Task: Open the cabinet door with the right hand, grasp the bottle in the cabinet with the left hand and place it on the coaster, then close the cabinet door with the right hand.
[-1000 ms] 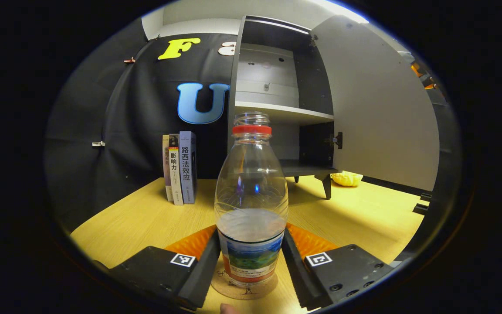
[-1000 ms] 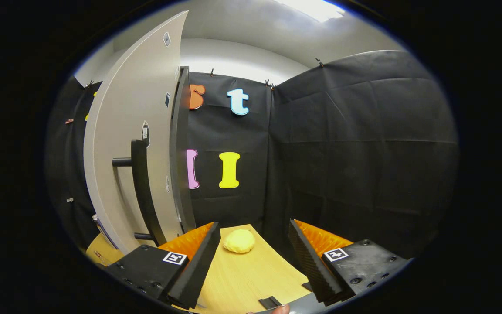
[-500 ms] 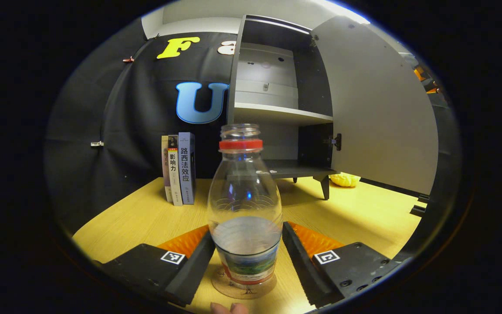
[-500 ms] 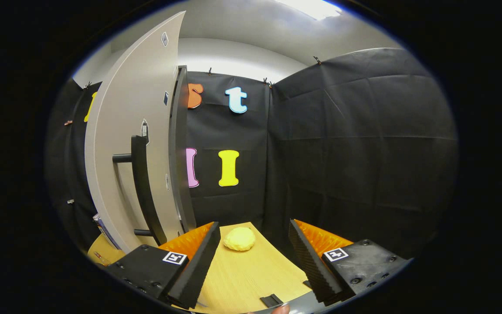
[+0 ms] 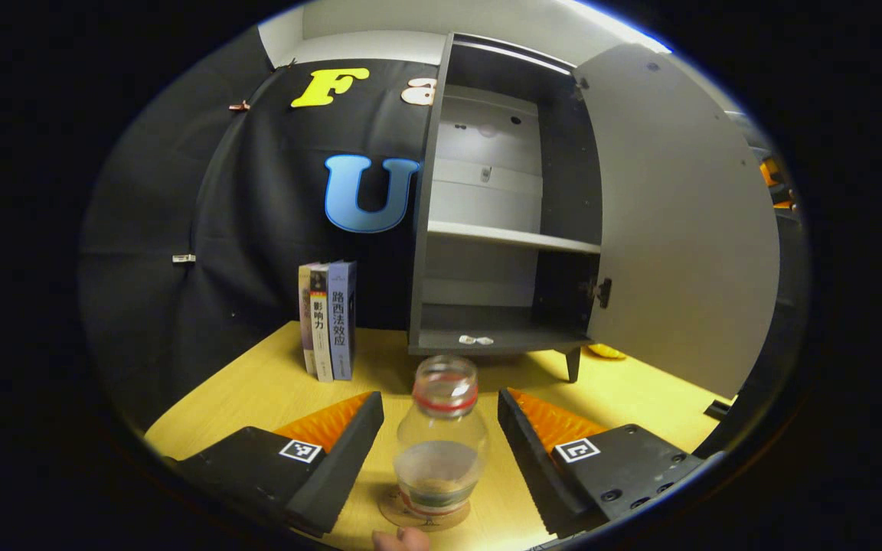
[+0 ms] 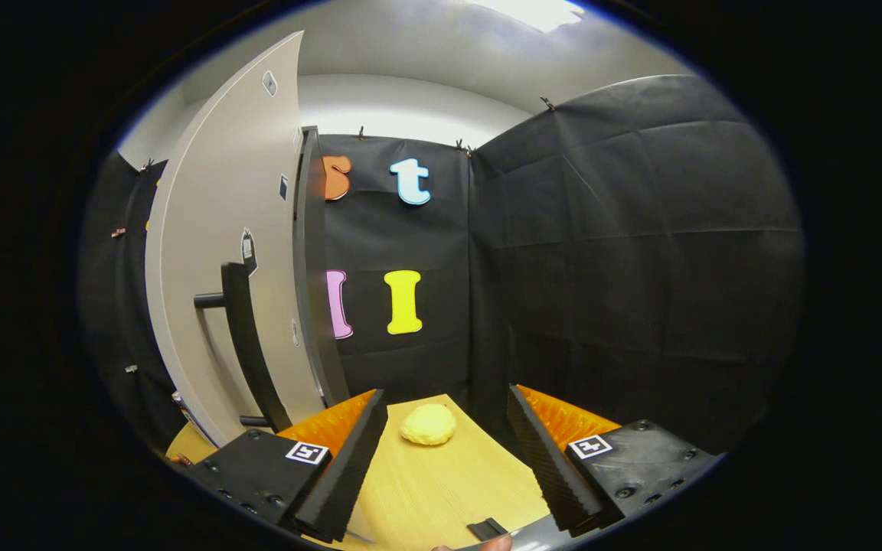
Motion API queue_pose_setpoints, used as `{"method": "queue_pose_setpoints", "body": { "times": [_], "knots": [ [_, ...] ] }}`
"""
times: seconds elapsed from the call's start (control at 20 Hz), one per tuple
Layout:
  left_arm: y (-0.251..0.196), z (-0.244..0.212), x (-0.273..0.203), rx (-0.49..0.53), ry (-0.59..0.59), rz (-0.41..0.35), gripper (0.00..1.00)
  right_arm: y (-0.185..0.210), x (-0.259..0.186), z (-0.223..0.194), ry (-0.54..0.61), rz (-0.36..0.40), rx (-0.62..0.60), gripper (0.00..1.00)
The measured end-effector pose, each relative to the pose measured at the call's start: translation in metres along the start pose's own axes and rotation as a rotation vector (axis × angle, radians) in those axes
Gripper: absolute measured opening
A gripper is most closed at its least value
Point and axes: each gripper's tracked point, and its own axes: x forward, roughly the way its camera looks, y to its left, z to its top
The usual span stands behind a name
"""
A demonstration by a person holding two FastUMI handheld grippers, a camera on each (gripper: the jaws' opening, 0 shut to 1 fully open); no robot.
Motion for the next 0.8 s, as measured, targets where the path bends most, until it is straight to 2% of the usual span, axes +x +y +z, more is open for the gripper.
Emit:
{"method": "queue_pose_setpoints", "body": {
  "times": [0.3,0.55,0.75,0.8],
  "knots": [
    [-0.021,0.094,-0.008,0.064,-0.034,0.028,0.95,0.016,0.004,0.017,-0.034,0.061,-0.029,0.98],
    [-0.036,0.16,-0.029,0.102,-0.041,0.106,0.95,0.023,0.006,0.031,-0.047,0.114,-0.008,0.98],
    [-0.052,0.197,-0.041,0.062,-0.044,0.099,0.95,0.043,-0.003,0.029,-0.009,0.194,0.002,1.0],
    [-0.053,0.206,-0.044,0.06,-0.049,0.099,0.95,0.047,-0.005,0.029,-0.005,0.208,-0.001,0.97]
  ]
}}
